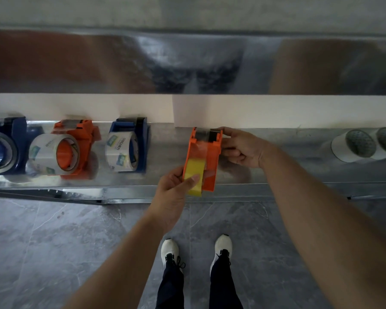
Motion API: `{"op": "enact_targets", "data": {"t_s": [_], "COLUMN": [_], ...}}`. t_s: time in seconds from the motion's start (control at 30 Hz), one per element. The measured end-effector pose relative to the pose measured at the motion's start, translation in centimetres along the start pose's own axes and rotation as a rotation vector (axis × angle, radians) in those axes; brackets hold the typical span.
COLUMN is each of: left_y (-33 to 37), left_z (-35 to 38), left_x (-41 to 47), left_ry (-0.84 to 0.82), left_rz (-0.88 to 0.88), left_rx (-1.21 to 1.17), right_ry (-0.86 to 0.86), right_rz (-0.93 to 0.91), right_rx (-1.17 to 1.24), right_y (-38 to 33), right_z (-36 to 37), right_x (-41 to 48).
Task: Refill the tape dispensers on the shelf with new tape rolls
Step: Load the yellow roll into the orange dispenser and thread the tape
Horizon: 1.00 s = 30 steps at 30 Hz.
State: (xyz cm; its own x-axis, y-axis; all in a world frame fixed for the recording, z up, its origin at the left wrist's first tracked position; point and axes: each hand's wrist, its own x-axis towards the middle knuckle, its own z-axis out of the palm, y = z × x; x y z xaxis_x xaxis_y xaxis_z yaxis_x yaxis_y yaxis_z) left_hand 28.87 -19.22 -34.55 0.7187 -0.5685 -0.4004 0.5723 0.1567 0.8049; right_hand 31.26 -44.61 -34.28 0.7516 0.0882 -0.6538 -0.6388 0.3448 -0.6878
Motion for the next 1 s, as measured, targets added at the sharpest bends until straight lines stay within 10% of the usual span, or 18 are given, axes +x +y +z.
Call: {"op": "enact_targets", "data": {"t_s": [0.7,1.0], "left_y": [1.2,2.3], "left_z": [5.5,6.0], "left_x": [3.4,4.0], "left_ry": [0.407,0.454], "left_rz": [-0.081,-0.138], "left_rx": [0.14,0.198], "right_ry": [0.38,0.711], "right_rz": [-0.013,-0.287], "right_rx": [-0.336,-0.625], "right_y": [-1.1,-0.1], "right_z": [3.2,3.4], "right_x": [0.3,-0.7]}}
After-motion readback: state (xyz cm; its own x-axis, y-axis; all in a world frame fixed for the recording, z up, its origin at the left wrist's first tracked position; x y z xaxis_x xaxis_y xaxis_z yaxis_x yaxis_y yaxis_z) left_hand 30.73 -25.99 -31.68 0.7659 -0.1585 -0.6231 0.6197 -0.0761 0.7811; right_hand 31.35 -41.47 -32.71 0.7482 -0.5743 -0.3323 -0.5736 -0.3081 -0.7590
